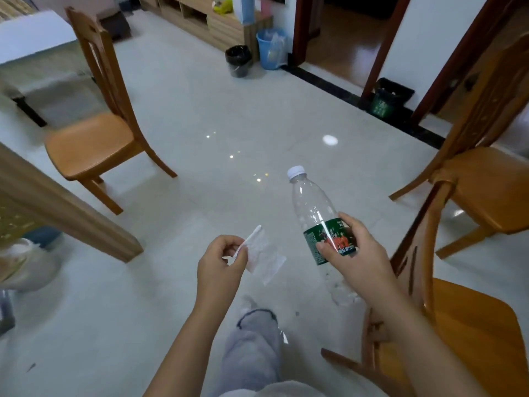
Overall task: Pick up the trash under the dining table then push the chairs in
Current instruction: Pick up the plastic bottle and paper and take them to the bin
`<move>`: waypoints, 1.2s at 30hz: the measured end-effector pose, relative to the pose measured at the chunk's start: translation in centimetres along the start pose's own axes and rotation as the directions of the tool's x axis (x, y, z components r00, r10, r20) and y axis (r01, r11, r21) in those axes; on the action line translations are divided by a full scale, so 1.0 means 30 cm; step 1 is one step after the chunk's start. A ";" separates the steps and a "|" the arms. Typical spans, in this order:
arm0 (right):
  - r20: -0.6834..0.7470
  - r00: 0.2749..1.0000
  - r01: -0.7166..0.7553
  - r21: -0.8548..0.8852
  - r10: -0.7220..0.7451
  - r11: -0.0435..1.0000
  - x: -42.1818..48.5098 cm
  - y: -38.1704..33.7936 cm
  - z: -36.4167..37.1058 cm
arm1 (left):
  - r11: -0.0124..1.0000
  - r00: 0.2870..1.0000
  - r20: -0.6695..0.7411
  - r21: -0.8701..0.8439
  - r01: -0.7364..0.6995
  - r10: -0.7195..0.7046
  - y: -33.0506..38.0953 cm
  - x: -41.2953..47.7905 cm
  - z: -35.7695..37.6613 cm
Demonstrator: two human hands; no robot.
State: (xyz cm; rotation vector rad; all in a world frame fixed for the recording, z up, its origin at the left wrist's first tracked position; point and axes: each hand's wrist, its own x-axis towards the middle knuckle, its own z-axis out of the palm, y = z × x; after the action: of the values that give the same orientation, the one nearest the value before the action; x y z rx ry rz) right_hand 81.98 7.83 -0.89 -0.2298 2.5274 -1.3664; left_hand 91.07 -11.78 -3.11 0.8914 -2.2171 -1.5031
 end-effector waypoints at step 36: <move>-0.290 0.899 -0.321 0.071 0.327 0.945 2.241 0.174 -0.723 | 0.956 0.782 0.584 0.033 -0.291 0.217 0.836 2.066 1.517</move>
State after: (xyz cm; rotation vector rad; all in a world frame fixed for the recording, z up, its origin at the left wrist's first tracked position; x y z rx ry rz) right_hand 11.28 10.53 -4.01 0.4195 2.6267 -1.3737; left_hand 10.20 -13.15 -3.30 0.1291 -2.7343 -1.6702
